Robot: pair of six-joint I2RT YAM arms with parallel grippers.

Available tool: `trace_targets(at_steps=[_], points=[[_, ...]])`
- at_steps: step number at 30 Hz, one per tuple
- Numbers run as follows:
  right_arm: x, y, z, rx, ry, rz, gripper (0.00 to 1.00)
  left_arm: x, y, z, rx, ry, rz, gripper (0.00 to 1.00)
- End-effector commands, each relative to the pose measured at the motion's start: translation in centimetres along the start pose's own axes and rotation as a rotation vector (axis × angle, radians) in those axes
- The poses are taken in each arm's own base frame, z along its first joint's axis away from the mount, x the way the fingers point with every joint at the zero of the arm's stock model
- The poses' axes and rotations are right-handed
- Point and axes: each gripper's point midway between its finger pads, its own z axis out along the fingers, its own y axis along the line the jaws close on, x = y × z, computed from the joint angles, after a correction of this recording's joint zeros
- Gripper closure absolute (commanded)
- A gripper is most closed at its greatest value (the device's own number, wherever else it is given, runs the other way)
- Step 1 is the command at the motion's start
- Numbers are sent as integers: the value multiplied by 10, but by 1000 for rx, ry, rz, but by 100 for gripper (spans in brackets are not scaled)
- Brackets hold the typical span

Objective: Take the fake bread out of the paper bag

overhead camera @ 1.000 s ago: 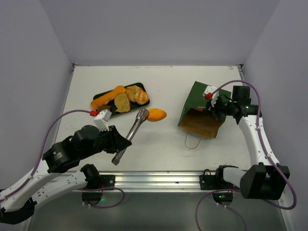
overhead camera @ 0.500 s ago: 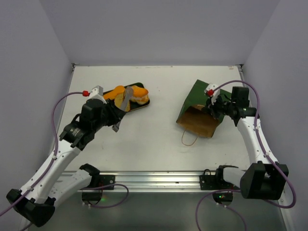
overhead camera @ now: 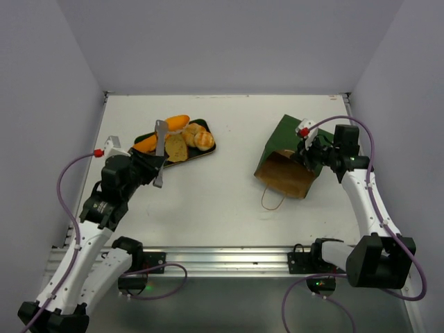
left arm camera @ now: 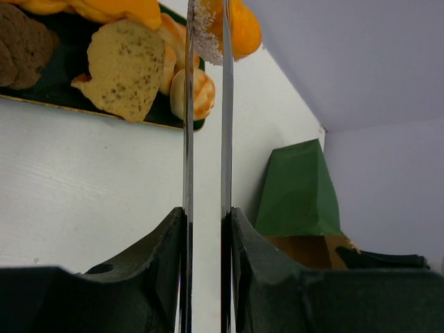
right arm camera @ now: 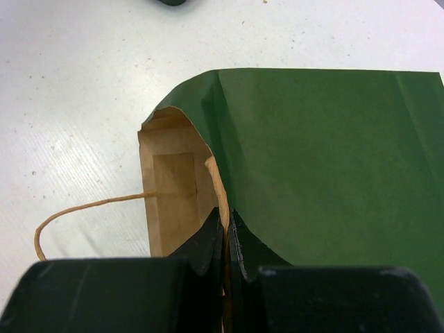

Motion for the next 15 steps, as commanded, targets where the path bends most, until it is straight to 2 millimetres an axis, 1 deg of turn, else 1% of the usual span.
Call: trace_targets(at_steps=[1, 4, 7, 11, 15], points=[[-12, -1, -3, 8, -44, -19, 100, -24, 3, -4, -21, -130, -110, 100], [-13, 1, -4, 5, -49, -20, 100, -22, 14, -5, -77, -127, -106, 100], [-14, 2, -4, 2, -52, -21, 100, -18, 31, -8, -156, -122, -113, 100], [-14, 2, -4, 0, -57, -22, 100, -25, 42, -17, -194, -175, -140, 100], [-16, 4, -5, -5, -63, -21, 100, -26, 48, -18, -225, -185, -140, 100]])
